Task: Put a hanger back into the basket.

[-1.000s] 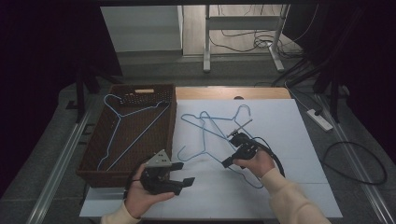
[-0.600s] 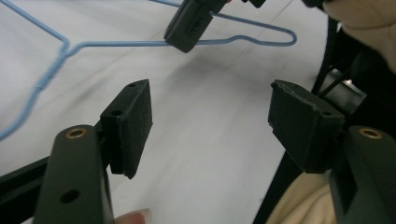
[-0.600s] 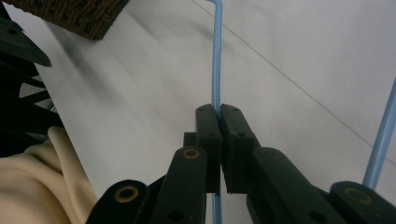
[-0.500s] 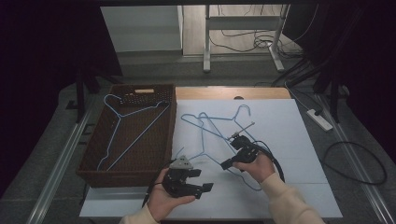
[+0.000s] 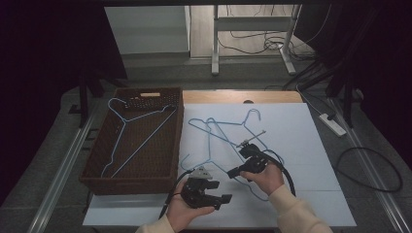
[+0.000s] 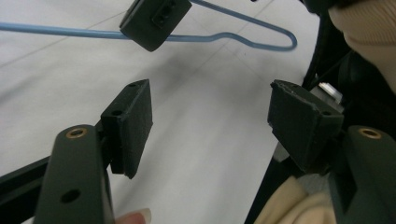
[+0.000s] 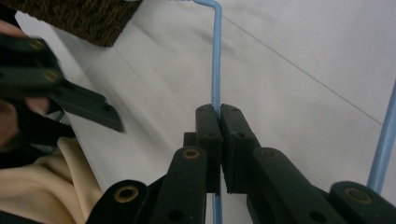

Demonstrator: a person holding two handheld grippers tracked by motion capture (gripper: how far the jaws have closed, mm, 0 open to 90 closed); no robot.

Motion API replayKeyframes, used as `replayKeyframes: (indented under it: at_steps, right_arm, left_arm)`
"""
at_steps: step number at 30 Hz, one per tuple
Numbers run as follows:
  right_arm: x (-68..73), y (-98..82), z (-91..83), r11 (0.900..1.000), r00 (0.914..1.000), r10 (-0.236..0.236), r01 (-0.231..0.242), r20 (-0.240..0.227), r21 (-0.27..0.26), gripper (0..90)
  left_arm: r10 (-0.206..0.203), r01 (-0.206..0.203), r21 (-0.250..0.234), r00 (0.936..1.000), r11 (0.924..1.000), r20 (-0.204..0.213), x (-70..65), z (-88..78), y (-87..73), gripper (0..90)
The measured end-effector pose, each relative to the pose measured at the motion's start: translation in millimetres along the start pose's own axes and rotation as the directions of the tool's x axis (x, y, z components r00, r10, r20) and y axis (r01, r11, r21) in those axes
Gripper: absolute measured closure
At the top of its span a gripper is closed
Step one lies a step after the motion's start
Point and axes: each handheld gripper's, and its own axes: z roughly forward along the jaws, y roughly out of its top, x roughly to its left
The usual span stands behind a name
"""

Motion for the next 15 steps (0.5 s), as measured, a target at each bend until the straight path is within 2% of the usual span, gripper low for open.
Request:
replayKeyframes:
  at_steps: [2, 5, 10, 15]
  right_arm:
    - [0.8, -0.7, -0.5, 1.0, 1.0, 0.0, 0.0, -0.001, -0.013, 87.2]
    - [3.2, -2.5, -1.4, 0.999, 1.0, 0.006, -0.006, 0.0, -0.043, 87.2]
    - [4.6, -5.0, 0.3, 0.997, 0.9999, 0.011, -0.011, -0.004, -0.076, 87.2]
    - [5.6, -7.0, 2.0, 0.994, 0.9997, 0.018, -0.019, -0.014, -0.112, 87.1]
  left_arm:
    - [-0.038, 0.039, -0.014, 0.9992, 0.9992, 0.007, 2.0, 7.6, 0.2, 31.6]
    - [-0.073, 0.074, -0.039, 0.9973, 0.9965, 0.007, 4.0, 14.3, 1.1, 32.1]
    - [-0.11, 0.11, -0.076, 0.9939, 0.991, -0.001, 5.4, 19.4, 2.8, 32.7]
    - [-0.16, 0.159, -0.1, 0.9872, 0.9822, 0.004, 7.4, 26.6, 2.5, 33.6]
